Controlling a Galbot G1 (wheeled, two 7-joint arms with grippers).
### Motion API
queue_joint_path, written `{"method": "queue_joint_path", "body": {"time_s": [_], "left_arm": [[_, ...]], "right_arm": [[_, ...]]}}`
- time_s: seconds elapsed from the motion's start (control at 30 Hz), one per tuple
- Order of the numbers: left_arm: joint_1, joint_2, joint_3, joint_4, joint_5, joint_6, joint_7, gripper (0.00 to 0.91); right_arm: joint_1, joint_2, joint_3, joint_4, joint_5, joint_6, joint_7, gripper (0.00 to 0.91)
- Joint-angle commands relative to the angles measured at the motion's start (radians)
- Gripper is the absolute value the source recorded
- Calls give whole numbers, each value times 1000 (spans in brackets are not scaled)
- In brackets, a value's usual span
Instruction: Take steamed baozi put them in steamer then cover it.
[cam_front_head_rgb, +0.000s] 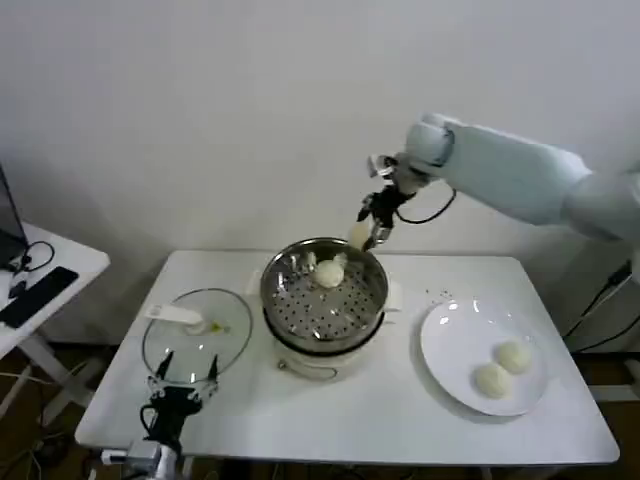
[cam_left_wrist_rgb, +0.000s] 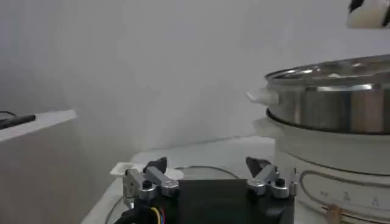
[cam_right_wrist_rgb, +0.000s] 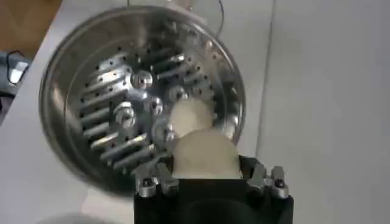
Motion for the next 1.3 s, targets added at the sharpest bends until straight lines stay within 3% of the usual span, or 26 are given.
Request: {"method": "queue_joint_path", "body": {"time_s": [0.03, 0.57, 1.3], "left_arm": [[12, 1, -6, -2, -7, -6, -1, 907], [8, 1, -8, 3, -8, -7, -1, 907], [6, -6, -4, 6, -4, -5, -3, 907]], "right_arm": [[-108, 201, 22, -92, 12, -11, 9, 756], [-201, 256, 47, -139, -28, -12, 21, 756], [-194, 233, 43, -102, -31, -14, 24, 746]]}}
